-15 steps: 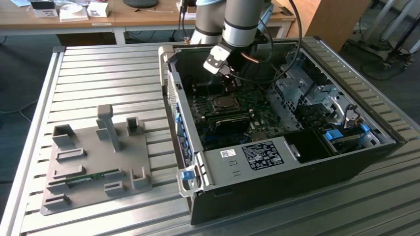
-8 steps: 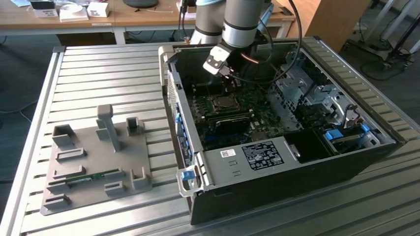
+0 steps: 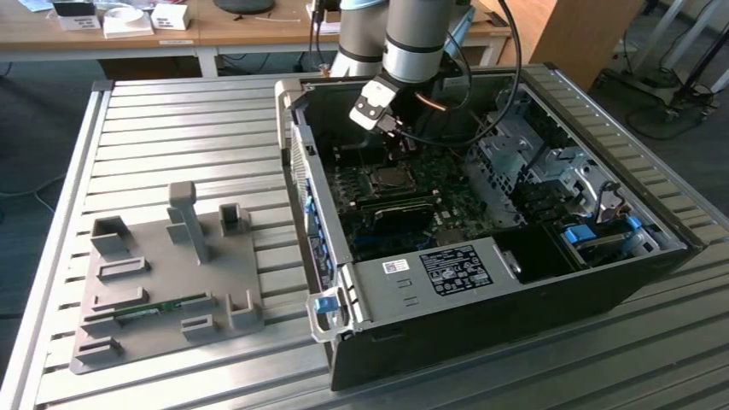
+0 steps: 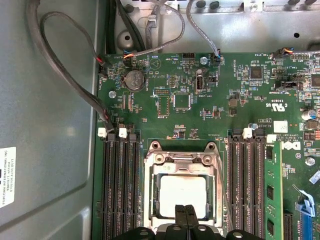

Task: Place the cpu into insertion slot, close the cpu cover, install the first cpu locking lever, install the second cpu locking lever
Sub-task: 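Close the cpu cover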

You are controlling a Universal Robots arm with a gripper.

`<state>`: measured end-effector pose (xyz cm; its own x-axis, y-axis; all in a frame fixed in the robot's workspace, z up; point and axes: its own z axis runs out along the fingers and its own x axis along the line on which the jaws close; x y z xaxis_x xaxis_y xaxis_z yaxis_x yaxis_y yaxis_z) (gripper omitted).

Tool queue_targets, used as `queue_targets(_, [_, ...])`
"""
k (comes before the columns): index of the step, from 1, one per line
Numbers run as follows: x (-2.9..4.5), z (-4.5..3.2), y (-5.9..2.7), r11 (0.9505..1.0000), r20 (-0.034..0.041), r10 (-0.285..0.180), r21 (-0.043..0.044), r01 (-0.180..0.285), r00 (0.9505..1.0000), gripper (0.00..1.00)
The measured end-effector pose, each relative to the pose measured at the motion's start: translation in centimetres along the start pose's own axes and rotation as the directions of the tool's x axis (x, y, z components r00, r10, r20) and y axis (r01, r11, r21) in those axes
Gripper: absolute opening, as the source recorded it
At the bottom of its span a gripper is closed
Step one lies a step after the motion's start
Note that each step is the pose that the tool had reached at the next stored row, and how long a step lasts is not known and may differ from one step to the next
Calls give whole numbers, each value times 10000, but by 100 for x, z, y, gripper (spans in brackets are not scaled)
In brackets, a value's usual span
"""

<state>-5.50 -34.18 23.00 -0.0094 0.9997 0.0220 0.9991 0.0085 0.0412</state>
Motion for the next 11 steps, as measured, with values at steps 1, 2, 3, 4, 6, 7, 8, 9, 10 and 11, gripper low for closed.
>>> queue_targets(1, [0,0,0,10000,0,0,1,0,10000,11])
queue_targets(2, [0,0,-1,10000,0,0,0,0,10000,11])
queue_targets(3, [0,0,-1,10000,0,0,0,0,10000,11])
queue_targets(4, [0,0,-1,10000,0,0,0,0,10000,11])
queue_targets(6, [0,0,-1,10000,0,0,0,0,10000,11])
queue_targets(7, [0,0,-1,10000,0,0,0,0,10000,11])
queue_targets(8, [0,0,-2,10000,0,0,0,0,10000,11])
queue_targets(9, [0,0,-2,10000,0,0,0,0,10000,11])
queue_targets(10, [0,0,-2,10000,0,0,0,0,10000,11])
queue_targets(11, [0,0,-2,10000,0,0,0,0,10000,11])
